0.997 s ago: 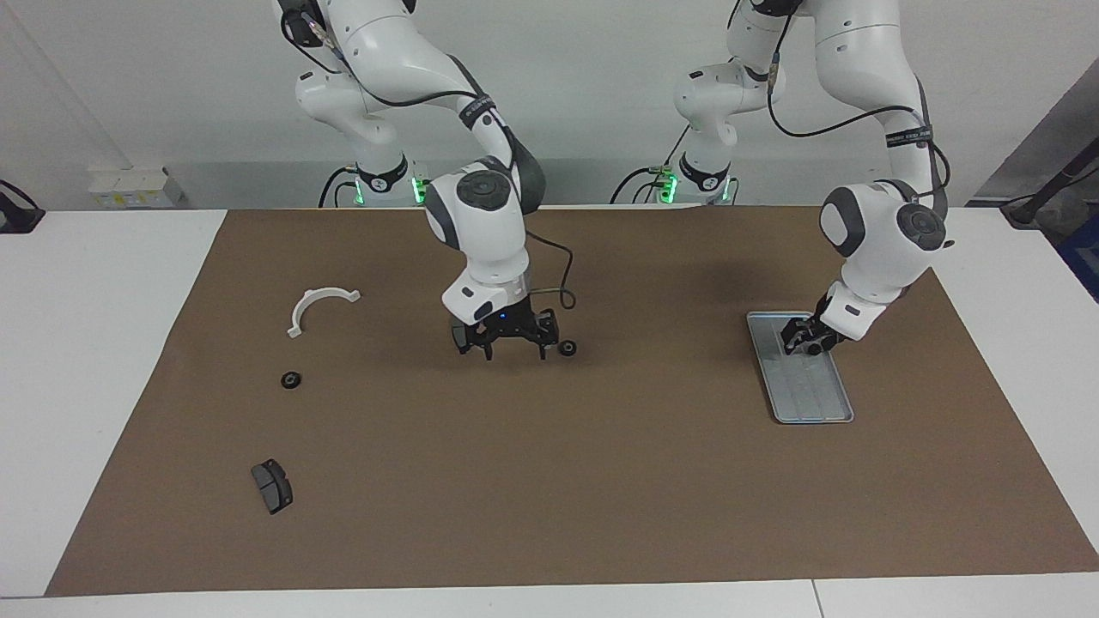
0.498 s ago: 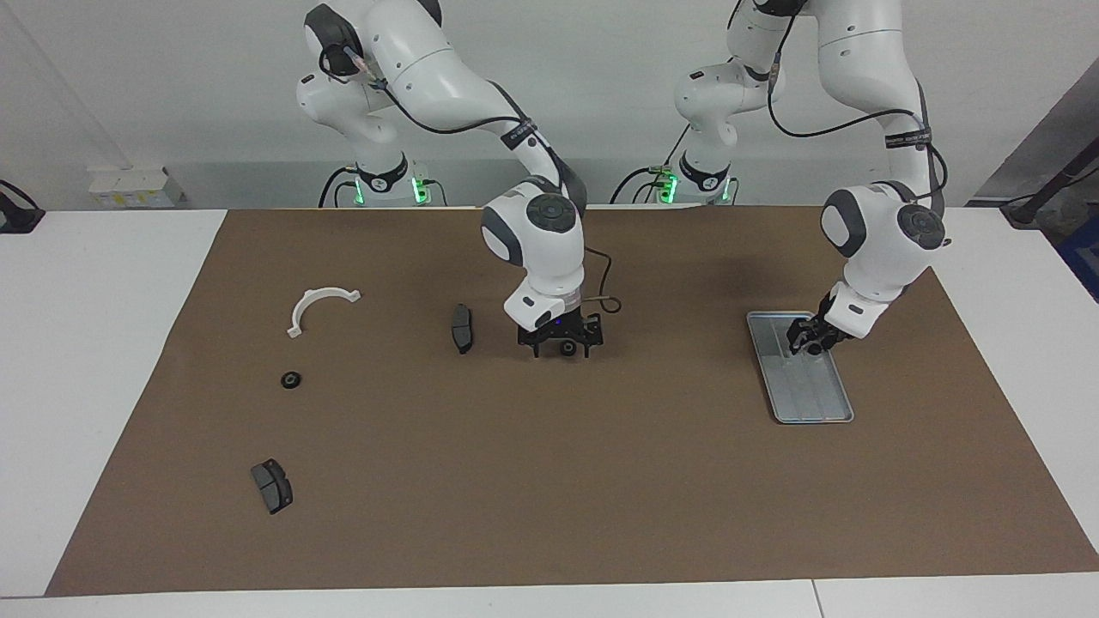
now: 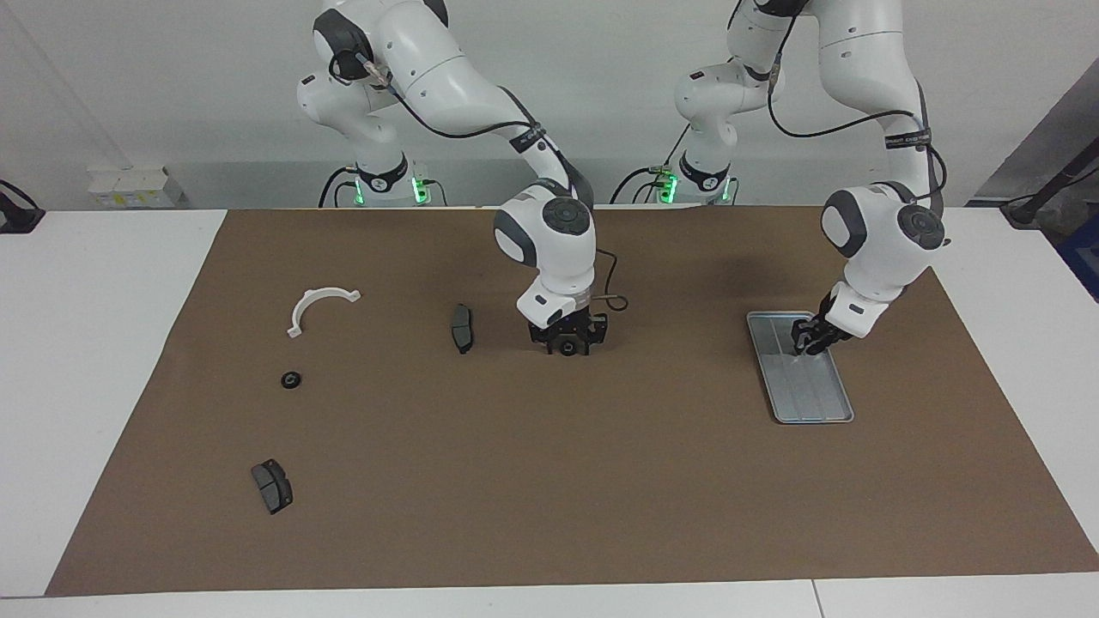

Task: Place bearing gear from tray to pile

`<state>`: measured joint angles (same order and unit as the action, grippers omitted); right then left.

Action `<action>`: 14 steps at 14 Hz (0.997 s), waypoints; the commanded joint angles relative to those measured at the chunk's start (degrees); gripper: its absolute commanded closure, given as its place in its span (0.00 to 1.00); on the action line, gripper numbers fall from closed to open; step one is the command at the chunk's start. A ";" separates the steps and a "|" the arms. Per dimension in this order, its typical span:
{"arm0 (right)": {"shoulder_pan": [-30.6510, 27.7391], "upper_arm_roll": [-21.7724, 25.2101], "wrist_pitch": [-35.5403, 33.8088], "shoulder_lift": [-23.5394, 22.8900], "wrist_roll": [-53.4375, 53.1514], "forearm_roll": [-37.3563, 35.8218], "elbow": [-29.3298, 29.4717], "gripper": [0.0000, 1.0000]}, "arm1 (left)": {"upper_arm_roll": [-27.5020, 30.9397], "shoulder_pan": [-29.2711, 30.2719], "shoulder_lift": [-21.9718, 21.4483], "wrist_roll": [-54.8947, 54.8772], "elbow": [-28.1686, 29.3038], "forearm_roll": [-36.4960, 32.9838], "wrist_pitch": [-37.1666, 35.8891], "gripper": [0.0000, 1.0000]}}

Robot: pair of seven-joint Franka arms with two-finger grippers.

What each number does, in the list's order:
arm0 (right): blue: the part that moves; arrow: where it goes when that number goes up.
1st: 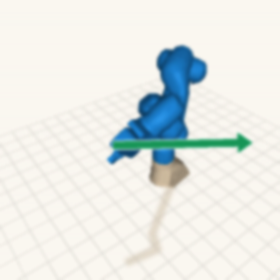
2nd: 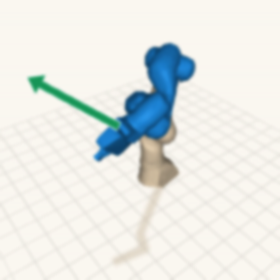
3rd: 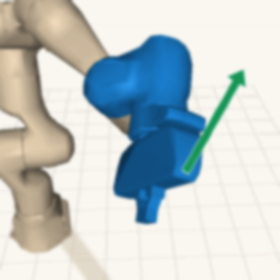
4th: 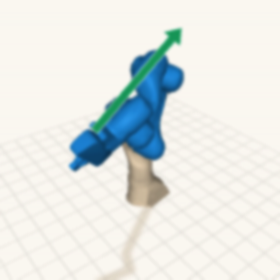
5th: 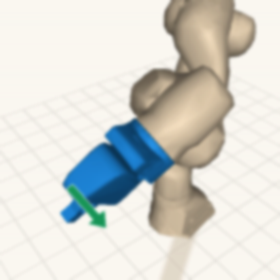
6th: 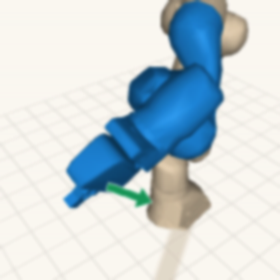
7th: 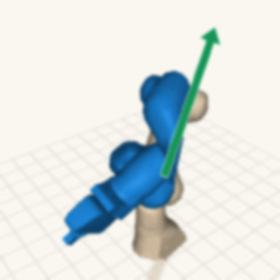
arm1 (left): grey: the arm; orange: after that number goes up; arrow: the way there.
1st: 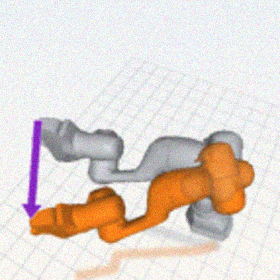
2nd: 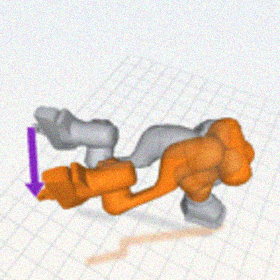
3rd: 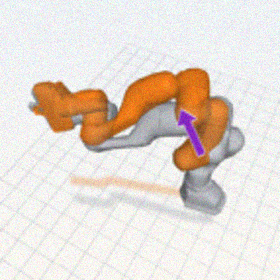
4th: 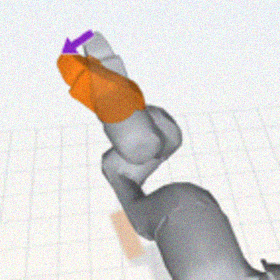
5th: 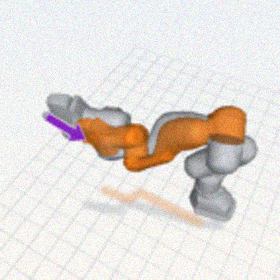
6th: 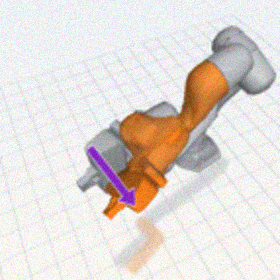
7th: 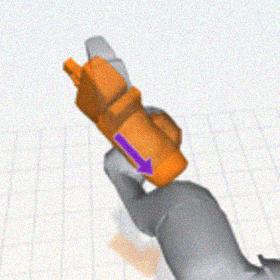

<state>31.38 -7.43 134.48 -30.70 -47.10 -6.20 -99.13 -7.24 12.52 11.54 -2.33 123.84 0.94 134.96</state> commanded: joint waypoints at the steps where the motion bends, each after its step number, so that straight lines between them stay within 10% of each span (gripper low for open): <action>1: 0.52 0.13 -0.27 0.38 -2.56 -1.18 -0.63 0.75 | -0.41 0.75 -0.64 -0.49 1.41 -0.76 1.44 0.73; 4: 0.96 0.22 -1.85 1.87 -2.56 -1.18 -0.36 1.00 | -0.41 0.66 -0.64 -0.49 1.06 -0.76 1.27 0.83; 14: -12.73 0.22 -2.12 20.67 8.85 -1.10 -19.15 1.00 | -0.67 -13.45 0.07 20.01 -7.12 -0.58 -1.99 0.88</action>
<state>22.01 -6.53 130.33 -15.16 -41.33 -6.57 -110.11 -8.46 5.49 11.51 8.01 117.60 0.97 133.44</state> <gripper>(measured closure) 0.648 0.753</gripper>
